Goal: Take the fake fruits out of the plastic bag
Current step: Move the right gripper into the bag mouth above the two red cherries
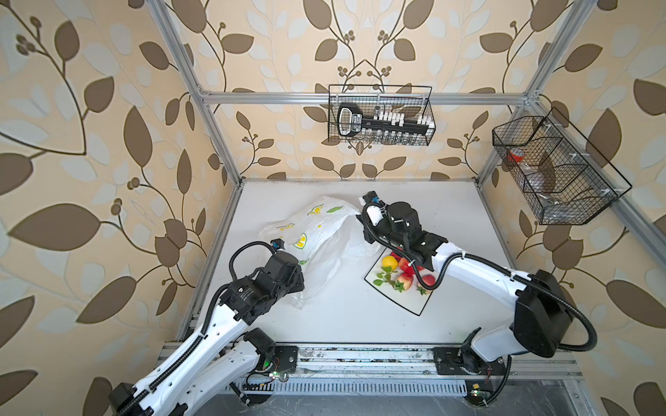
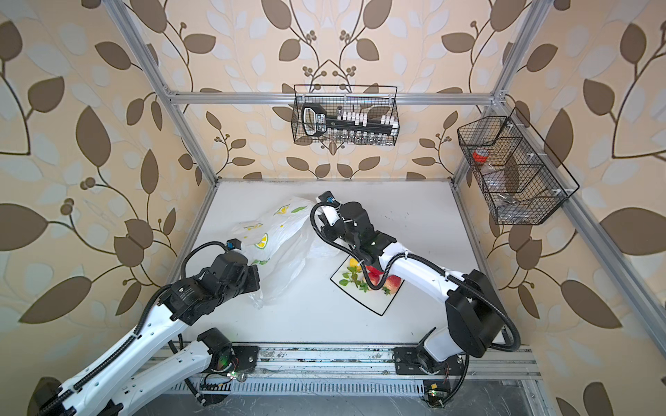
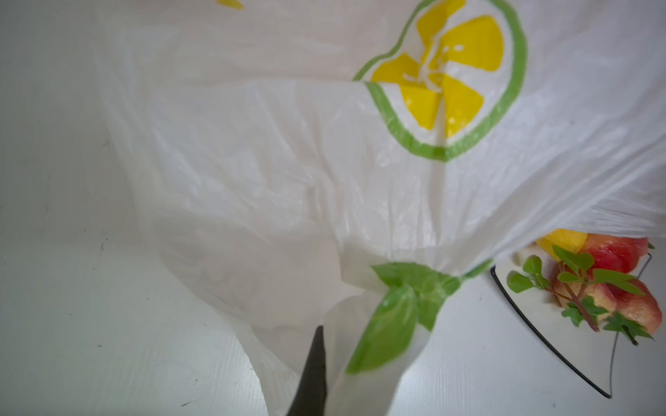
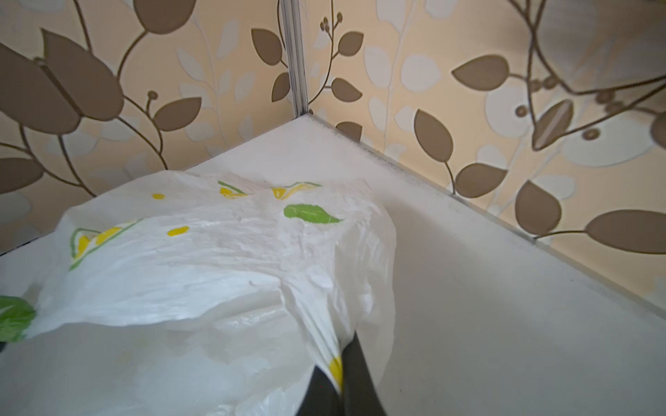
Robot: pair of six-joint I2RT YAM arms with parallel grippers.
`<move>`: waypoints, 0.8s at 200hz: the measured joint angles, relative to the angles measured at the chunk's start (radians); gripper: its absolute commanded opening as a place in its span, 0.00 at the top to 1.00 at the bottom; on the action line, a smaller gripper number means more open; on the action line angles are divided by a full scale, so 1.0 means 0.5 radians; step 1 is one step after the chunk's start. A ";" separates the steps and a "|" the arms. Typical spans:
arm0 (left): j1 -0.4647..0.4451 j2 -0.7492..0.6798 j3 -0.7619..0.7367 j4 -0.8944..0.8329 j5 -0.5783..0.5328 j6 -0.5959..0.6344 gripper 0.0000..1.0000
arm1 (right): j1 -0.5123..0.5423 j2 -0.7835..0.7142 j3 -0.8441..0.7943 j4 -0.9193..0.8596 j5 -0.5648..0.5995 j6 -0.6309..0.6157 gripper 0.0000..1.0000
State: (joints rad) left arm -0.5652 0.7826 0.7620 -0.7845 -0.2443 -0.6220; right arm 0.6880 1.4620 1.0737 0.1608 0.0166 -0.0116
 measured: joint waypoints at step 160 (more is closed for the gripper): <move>0.126 0.081 0.117 0.122 0.224 0.033 1.00 | -0.094 -0.274 -0.179 -0.137 -0.011 0.235 0.35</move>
State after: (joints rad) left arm -0.5022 0.8230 0.8207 -0.7235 -0.1322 -0.6056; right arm 0.6411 1.3251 0.9840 0.0921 0.0113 0.1059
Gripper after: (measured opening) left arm 0.047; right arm 0.662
